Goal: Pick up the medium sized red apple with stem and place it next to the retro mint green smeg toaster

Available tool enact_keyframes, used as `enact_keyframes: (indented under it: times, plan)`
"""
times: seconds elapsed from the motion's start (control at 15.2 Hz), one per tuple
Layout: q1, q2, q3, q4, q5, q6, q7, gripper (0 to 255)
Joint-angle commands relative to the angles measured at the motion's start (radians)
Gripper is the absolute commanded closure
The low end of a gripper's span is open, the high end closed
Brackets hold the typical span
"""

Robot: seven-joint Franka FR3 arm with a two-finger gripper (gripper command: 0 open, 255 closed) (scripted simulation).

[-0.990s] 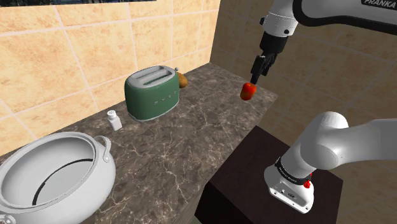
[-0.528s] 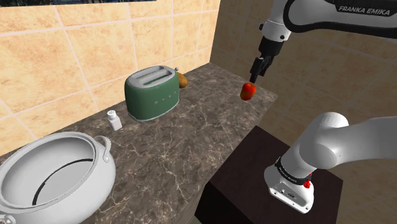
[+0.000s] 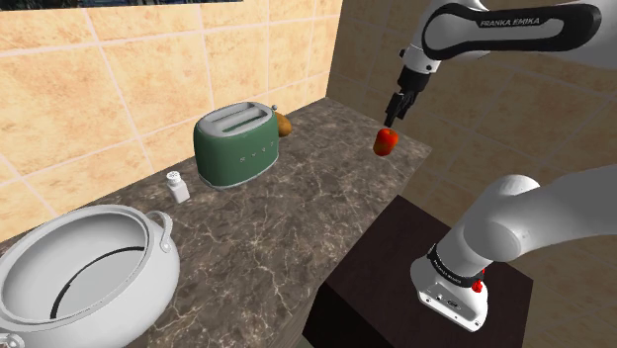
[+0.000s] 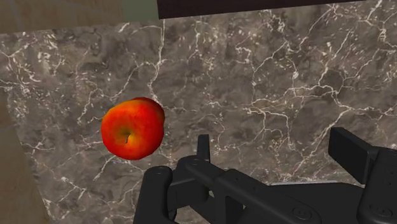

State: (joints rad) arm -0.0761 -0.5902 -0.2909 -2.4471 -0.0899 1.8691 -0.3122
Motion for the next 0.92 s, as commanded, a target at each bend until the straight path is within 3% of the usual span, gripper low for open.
enact_keyframes:
  times: [0.0,0.4,0.86]
  plan:
    - [-0.004,0.052,-0.047,0.01,0.002,0.047,-0.049,0]
    - [0.007,0.255,-0.188,0.088,0.064,0.172,-0.214,0]
    - [0.02,0.522,-0.314,0.226,0.245,0.249,-0.442,0]
